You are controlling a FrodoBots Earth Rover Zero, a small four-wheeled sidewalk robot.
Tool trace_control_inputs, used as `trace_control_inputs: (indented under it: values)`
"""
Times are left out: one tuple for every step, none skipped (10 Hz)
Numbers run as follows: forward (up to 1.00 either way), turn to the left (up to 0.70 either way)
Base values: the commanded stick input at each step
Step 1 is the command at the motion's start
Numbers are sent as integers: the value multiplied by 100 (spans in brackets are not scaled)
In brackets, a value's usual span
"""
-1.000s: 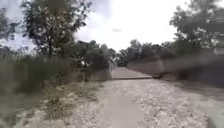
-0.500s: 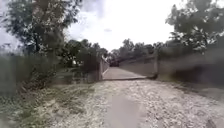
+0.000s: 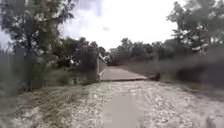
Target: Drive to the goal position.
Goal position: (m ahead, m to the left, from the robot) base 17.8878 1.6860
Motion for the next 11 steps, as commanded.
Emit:
trace_control_inputs:
  values:
    - [70,0]
    - [70,0]
    - [70,0]
    - [70,0]
    - [70,0]
    - [70,0]
    - [70,0]
    - [70,-12]
    - [70,-35]
    - [70,-34]
    - [70,-13]
